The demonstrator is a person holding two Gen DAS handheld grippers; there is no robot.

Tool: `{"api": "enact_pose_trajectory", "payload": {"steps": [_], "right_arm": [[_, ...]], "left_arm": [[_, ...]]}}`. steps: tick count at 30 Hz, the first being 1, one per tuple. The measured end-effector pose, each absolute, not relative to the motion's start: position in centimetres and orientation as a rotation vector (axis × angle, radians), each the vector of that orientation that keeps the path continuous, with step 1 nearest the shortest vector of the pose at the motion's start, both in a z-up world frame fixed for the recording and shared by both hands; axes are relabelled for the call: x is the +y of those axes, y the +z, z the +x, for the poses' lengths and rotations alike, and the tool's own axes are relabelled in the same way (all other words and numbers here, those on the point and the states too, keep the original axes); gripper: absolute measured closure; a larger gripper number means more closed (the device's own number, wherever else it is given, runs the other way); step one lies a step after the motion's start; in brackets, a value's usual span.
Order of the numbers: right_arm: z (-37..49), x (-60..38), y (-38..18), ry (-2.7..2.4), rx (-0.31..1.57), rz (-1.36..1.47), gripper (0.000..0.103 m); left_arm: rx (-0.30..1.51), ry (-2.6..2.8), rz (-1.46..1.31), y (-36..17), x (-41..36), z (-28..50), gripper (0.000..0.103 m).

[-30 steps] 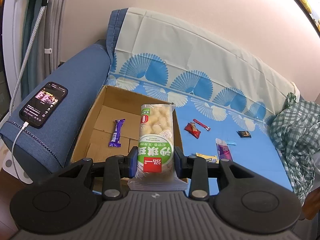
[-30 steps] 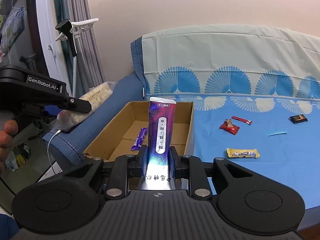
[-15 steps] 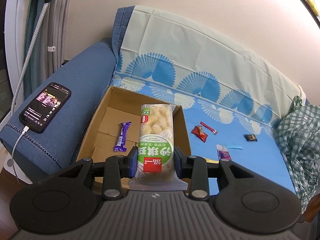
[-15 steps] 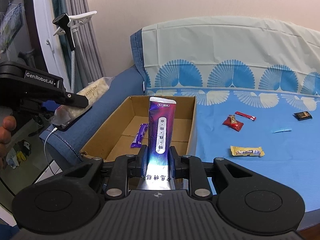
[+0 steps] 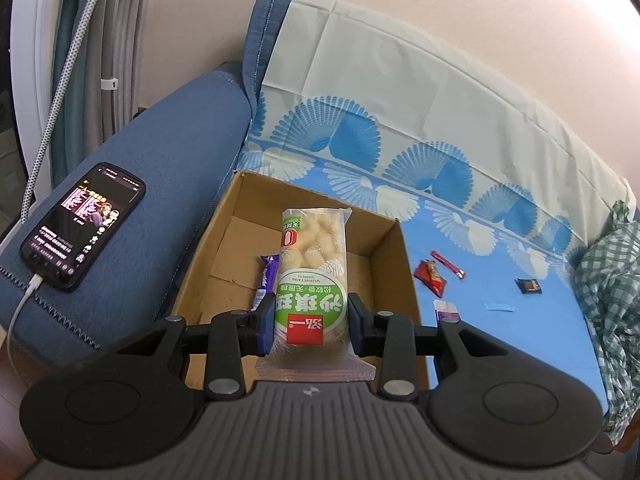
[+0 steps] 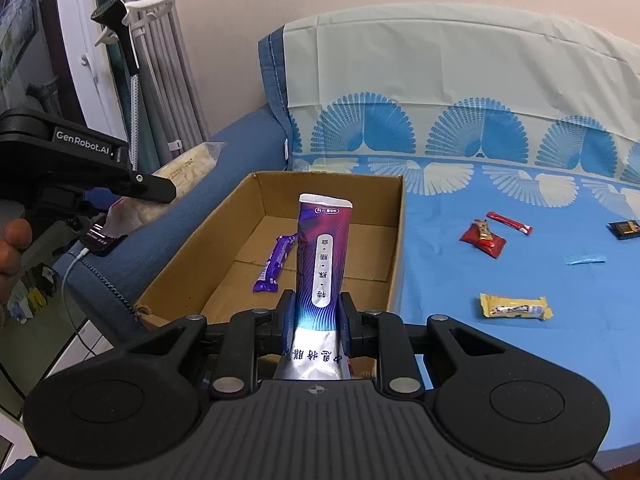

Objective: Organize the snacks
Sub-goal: 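Carry the peanut bar with the left tool while the right tool carries the purple tube over the box, then open both tools to drop the peanut bar and purple tube into the box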

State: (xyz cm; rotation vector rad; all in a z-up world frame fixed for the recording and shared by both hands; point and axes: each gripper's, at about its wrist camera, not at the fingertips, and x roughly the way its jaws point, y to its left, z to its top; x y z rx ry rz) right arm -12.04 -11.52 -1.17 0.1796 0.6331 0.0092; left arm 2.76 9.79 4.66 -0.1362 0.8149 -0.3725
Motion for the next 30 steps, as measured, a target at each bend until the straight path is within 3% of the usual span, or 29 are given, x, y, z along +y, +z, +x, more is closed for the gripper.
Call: {"api": "enact_pose_trajectory", "payload": {"steps": [30], "right_arm": [[-0.8, -12.0, -7.9, 0.013, 0.785, 0.204, 0.080]], "left_arm": [[0.966, -0.327, -0.050, -5.0, 7.2, 13.7, 0.063]]}}
